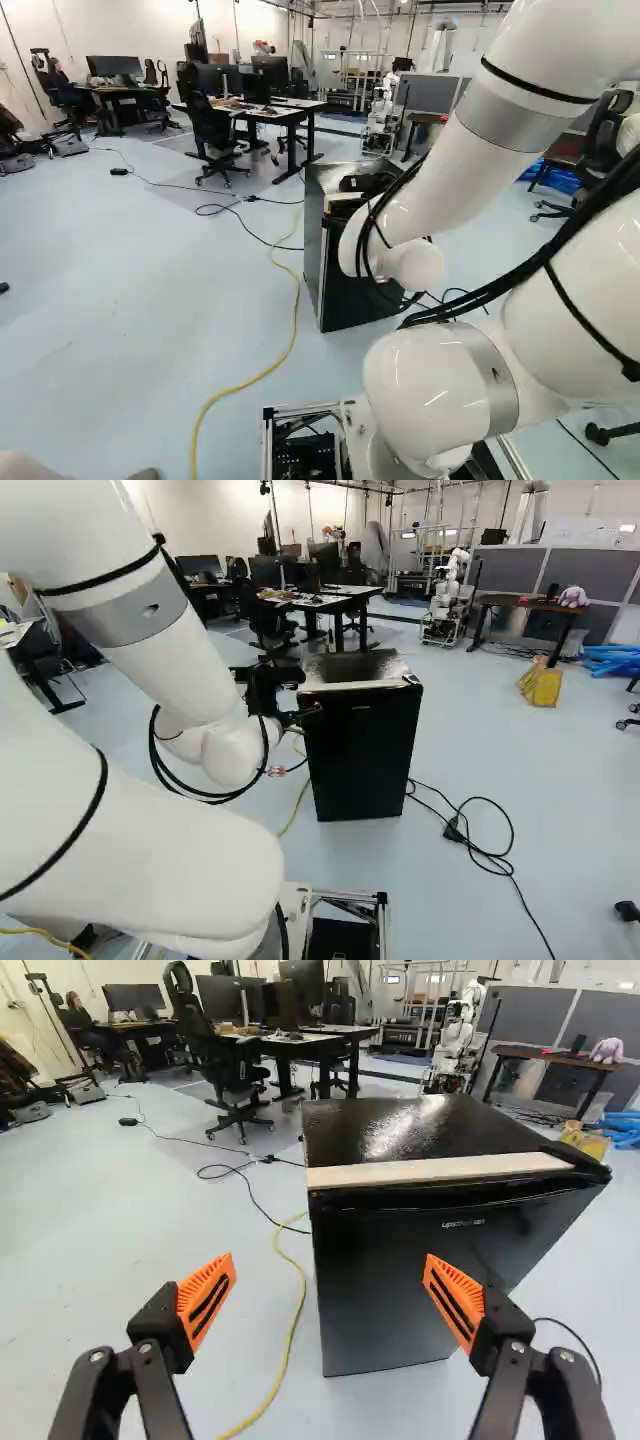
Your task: Grab a drink from the fridge
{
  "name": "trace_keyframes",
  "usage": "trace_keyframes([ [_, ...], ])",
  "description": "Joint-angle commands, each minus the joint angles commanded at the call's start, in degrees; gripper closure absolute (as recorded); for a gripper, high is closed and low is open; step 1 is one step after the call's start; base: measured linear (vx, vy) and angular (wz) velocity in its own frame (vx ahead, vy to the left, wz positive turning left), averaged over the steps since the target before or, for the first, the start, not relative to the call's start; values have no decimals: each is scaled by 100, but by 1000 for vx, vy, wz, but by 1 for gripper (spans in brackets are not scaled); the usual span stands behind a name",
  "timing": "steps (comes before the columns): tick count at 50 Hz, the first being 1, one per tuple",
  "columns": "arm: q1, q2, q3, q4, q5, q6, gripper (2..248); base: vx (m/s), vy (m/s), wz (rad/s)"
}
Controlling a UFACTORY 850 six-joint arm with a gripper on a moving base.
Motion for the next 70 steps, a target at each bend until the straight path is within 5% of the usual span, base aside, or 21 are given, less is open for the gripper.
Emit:
trace_keyframes([
  [40, 948, -162, -132, 1367, 244, 0, 3, 0, 0, 0],
  [70, 1664, -829, -292, 2437, 598, 0, 3, 0, 0, 0],
])
